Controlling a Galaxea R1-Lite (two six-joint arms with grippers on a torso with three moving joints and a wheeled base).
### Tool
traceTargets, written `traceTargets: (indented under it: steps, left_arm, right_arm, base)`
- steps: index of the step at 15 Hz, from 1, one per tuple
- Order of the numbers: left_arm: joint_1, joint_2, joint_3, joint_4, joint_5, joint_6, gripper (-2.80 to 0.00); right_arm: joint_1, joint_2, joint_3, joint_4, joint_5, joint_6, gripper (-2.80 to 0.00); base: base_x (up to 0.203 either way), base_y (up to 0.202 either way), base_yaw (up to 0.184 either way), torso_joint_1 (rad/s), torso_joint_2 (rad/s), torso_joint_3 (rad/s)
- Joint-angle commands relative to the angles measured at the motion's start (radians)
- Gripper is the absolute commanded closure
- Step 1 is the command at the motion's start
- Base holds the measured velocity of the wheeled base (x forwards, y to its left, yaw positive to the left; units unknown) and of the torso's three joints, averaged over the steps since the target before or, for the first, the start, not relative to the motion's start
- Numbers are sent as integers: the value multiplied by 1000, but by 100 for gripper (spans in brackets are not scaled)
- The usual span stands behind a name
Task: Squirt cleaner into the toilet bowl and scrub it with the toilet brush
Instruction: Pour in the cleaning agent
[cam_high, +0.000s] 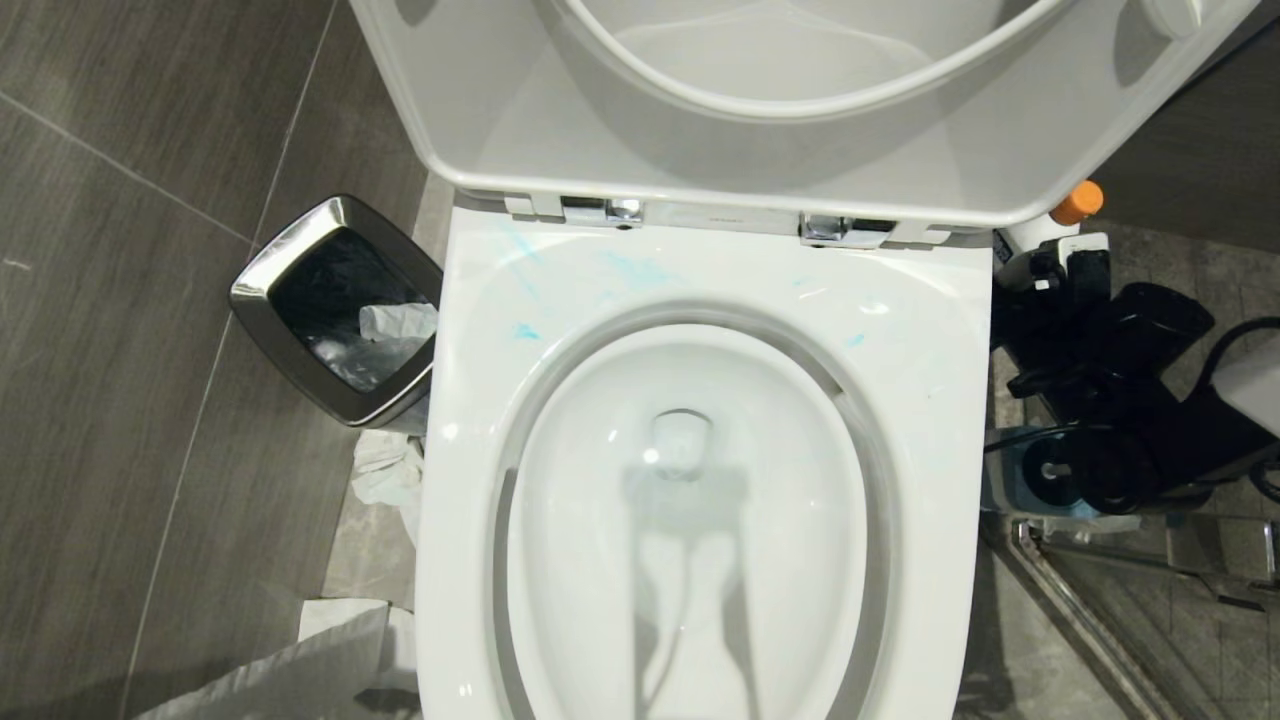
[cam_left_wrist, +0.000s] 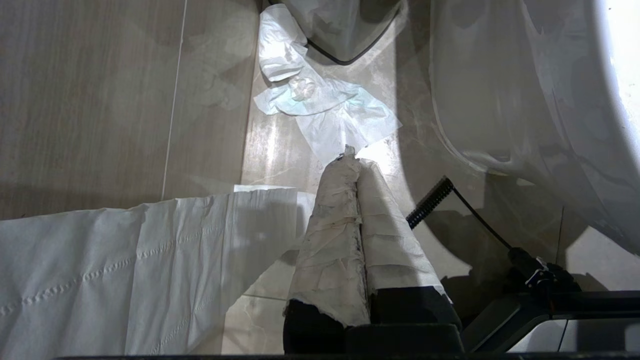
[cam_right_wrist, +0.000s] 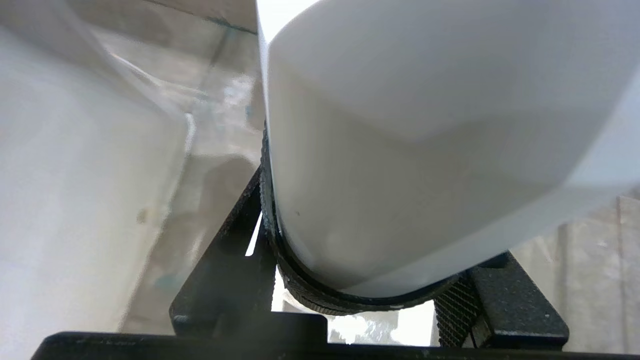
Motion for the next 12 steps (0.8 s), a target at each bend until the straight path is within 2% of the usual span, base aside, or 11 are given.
traceTargets:
  steps: [1, 8, 12]
  left_arm:
    - [0, 1, 2, 0, 0, 0, 0]
    - [0, 1, 2, 0, 0, 0, 0]
    - [0, 1, 2, 0, 0, 0, 0]
  right_arm:
    - [1, -106, 55, -9, 1, -1, 0]
    - [-1, -397, 220, 1, 4, -2, 0]
    - [-1, -546, 230, 133, 2, -2, 0]
  base:
    - [0, 0, 0, 0, 0, 0]
    - [0, 0, 0, 0, 0, 0]
    - [0, 0, 0, 0, 0, 0]
